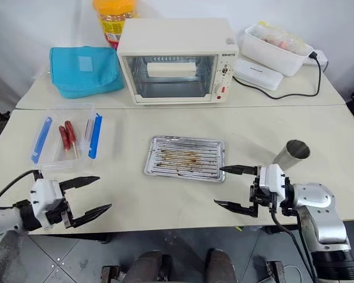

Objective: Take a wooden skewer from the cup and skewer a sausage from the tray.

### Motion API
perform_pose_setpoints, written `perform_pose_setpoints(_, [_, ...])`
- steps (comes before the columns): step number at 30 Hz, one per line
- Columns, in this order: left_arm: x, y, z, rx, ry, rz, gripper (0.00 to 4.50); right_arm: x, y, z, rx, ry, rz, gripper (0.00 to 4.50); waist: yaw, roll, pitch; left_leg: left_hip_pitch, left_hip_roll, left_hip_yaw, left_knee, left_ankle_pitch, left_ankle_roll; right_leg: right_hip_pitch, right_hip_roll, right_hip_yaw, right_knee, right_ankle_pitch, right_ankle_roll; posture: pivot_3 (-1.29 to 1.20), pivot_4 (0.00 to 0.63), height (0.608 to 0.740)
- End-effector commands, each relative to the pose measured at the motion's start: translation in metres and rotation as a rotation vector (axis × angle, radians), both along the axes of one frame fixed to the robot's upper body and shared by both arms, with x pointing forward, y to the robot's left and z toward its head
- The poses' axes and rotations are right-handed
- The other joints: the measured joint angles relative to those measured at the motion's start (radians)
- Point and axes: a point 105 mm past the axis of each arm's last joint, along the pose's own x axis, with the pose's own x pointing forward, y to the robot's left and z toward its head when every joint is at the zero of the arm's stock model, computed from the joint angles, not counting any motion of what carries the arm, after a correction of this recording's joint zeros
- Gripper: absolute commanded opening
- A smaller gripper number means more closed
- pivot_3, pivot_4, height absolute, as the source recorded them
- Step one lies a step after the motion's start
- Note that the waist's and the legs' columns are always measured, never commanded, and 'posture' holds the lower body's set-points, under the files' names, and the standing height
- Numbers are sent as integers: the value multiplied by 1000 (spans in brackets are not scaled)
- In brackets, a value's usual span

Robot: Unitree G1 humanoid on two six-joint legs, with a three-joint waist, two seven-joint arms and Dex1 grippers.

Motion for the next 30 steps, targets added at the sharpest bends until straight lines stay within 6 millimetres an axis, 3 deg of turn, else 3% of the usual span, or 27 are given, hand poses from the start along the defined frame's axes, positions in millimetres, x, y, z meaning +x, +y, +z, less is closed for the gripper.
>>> perform_pose_setpoints(1, [6, 4, 6, 0, -66, 90, 4477, 1, 0, 4, 25, -48, -23, 4500, 0, 0, 0, 0, 0, 0, 0, 0, 0, 0, 0, 0, 0, 0, 0, 0, 150, 740])
perform_pose_setpoints(4, [9, 6, 11, -154, -75, 205, 4477, 10, -3, 6, 97, -72, -129, 4500, -1, 0, 0, 1, 1, -1, 0, 0, 0, 1, 0, 0, 1, 0, 0, 0, 150, 740])
perform_pose_setpoints(8, [5, 6, 28, -371, -204, 406, 4477, 38, -23, 15, 356, -90, -473, 4500, -1, 0, 0, 1, 1, -1, 0, 0, 0, 0, -1, 0, 3, 0, 0, 0, 150, 740])
perform_pose_setpoints(12, [-2, 16, 30, -528, -265, 631, 4477, 50, -30, 16, 456, -105, -612, 4500, -2, 0, 0, 1, 0, -2, 1, 0, 0, 0, -1, 1, 3, 0, 0, 0, 150, 740])
perform_pose_setpoints(16, [-5, 23, 25, -551, -324, 812, 4477, 57, -39, 6, 519, -98, -754, 4500, 1, -1, -1, 1, -1, -1, 1, 0, 0, 0, -1, 2, 4, 0, 0, 0, 150, 740])
perform_pose_setpoints(22, [-2, 27, 20, -551, -350, 929, 4477, 66, -57, -9, 591, -86, -987, 4500, -1, -1, -2, 1, -1, 0, 1, 0, 0, -1, -1, 2, 4, 0, 0, 0, 150, 740])
perform_pose_setpoints(30, [9, 11, 9, -539, -294, 940, 4477, 60, -41, -12, 626, -67, -993, 4500, -2, 0, -2, 0, 0, 1, 1, 0, 0, -2, 0, 4, 4, 0, 0, 0, 150, 740])
